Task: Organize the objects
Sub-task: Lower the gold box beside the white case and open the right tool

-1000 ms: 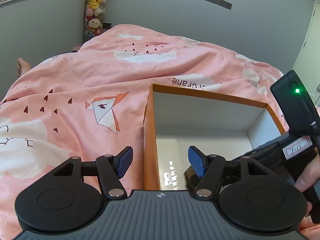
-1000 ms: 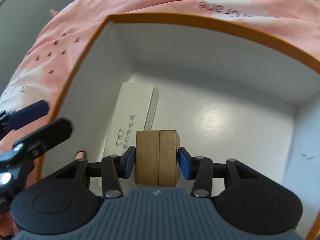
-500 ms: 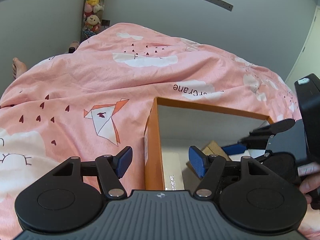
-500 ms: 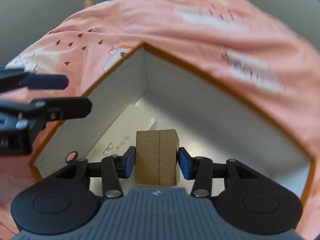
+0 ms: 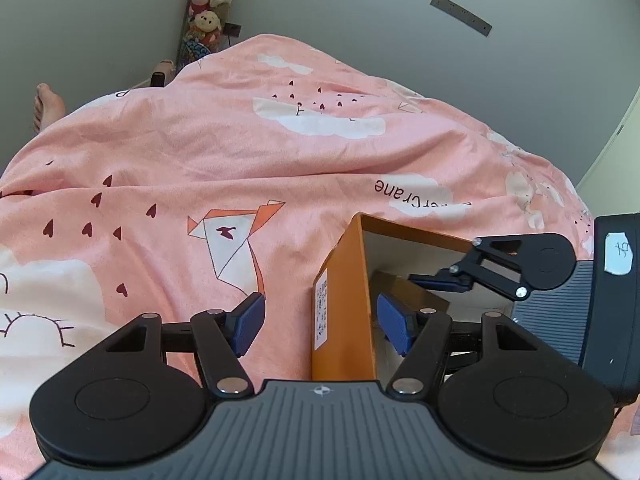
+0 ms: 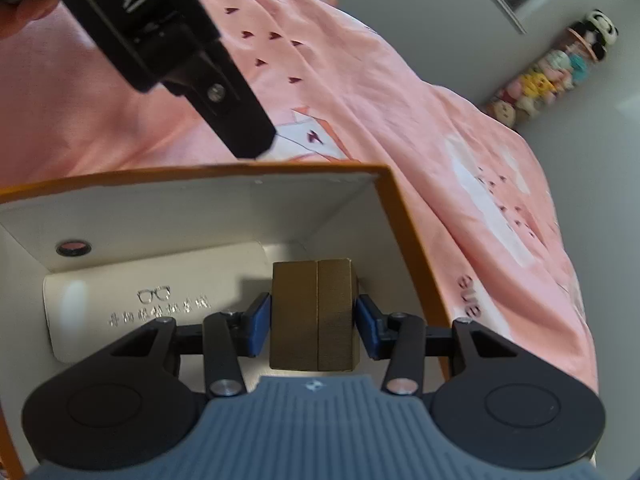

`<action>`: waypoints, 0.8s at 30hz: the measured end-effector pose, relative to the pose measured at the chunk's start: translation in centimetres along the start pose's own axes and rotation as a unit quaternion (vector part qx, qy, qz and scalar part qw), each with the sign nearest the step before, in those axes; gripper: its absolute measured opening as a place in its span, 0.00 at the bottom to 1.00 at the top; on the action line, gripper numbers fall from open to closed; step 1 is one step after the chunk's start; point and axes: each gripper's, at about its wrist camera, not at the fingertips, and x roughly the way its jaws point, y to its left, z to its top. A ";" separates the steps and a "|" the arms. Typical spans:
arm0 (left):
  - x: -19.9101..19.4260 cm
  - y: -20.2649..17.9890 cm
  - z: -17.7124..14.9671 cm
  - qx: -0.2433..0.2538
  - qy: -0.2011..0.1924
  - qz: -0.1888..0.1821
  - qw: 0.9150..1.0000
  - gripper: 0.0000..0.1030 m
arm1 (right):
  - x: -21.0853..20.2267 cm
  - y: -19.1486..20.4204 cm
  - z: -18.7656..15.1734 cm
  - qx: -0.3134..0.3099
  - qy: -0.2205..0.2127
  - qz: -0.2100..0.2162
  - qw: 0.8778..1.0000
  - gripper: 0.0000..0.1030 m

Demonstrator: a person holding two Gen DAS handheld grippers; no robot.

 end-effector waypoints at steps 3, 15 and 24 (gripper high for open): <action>0.4 0.1 0.0 0.001 0.005 0.003 1.000 0.73 | 0.7 0.5 0.3 -0.033 -0.015 -0.002 0.999 0.46; 1.2 -0.3 -0.5 0.005 0.022 0.005 1.000 0.73 | 0.7 0.9 0.0 -0.062 -0.036 -0.036 0.997 0.61; 1.3 -0.7 -0.7 0.009 0.026 0.006 1.000 0.73 | 0.9 -0.3 -0.9 -0.001 -0.002 -0.057 0.998 0.48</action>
